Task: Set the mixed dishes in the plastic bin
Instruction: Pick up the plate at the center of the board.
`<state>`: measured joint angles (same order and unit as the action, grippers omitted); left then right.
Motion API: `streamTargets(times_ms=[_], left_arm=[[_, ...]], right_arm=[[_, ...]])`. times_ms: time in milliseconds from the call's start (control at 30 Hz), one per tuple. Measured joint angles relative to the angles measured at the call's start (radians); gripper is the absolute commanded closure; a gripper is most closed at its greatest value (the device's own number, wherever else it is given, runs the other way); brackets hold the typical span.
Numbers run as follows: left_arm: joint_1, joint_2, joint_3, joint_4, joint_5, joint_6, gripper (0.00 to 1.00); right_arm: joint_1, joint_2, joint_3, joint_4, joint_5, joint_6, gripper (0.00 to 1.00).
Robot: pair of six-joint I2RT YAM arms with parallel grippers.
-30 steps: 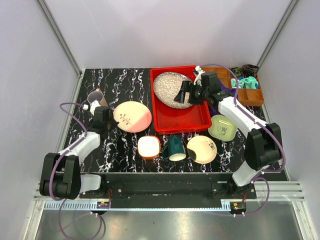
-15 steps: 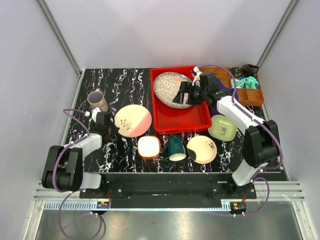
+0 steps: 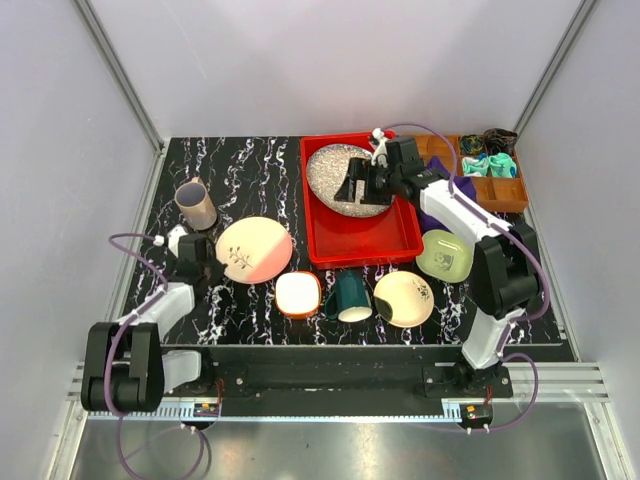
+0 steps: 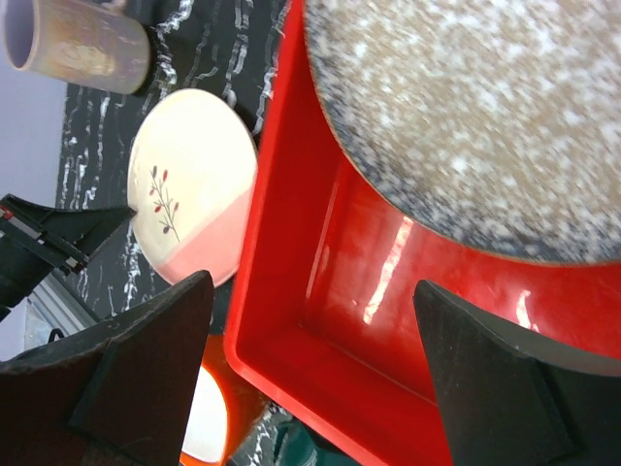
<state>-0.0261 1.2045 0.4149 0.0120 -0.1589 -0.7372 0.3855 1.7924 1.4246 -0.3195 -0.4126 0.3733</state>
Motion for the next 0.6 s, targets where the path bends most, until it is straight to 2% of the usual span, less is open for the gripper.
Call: streamTargets(times_ms=[233,600], left_arm=[[0.093,-0.094,-0.018,-0.056,0.014,0.039,1.00],[0.163,-0.171,-0.039,-0.120,0.019,0.057,1.00]], right_arm=[[0.081,0.113,0.210,-0.089,-0.001,-0.034,0.07],[0.283,0.497,0.840,-0.358,-0.028,-0.167,0.06]])
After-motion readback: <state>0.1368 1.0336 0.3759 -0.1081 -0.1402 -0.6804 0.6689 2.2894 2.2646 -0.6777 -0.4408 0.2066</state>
